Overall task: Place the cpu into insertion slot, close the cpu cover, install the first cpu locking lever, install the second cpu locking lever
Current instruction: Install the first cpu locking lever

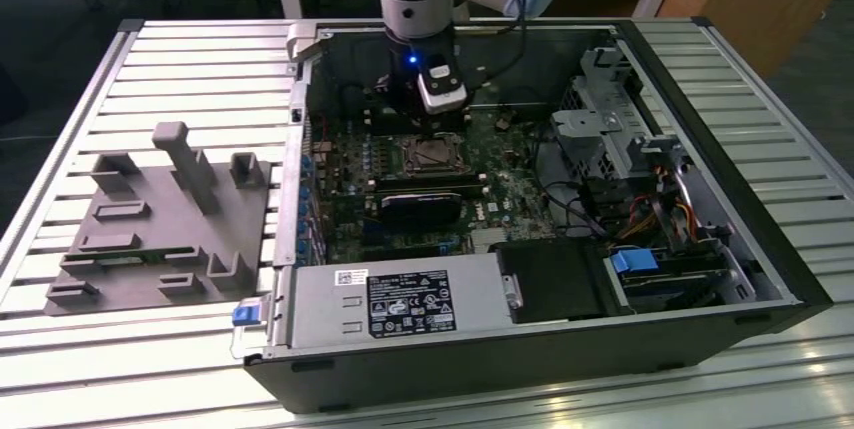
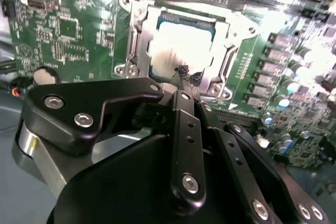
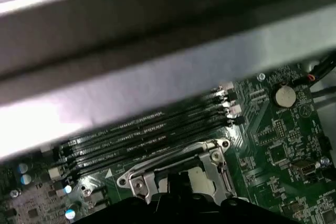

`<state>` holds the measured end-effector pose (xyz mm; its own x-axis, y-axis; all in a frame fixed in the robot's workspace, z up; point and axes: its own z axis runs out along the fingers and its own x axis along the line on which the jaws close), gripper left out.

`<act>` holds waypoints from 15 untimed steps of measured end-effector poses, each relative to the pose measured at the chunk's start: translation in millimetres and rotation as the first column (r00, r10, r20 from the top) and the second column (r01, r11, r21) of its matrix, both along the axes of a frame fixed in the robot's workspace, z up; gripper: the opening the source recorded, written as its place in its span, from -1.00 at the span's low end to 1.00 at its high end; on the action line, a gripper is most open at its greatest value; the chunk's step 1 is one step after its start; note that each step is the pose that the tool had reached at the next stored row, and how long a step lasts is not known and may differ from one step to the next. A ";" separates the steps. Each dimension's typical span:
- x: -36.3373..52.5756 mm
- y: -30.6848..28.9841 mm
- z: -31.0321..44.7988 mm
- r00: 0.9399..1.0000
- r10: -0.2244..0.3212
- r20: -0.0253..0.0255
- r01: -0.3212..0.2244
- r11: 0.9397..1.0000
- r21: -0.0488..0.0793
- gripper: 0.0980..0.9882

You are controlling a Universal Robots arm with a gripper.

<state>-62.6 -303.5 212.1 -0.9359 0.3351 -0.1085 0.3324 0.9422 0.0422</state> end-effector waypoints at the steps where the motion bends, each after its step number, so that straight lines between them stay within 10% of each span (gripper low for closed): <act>1: 0.2 -2.0 0.0 1.000 0.000 -0.001 0.000 1.000 0.000 -0.99; 7: 1.2 -15.3 0.0 1.000 -0.001 -0.005 0.001 1.000 0.000 -0.99; 15: 2.5 -17.1 -0.3 1.000 0.002 -0.005 -0.002 1.000 -0.001 -0.99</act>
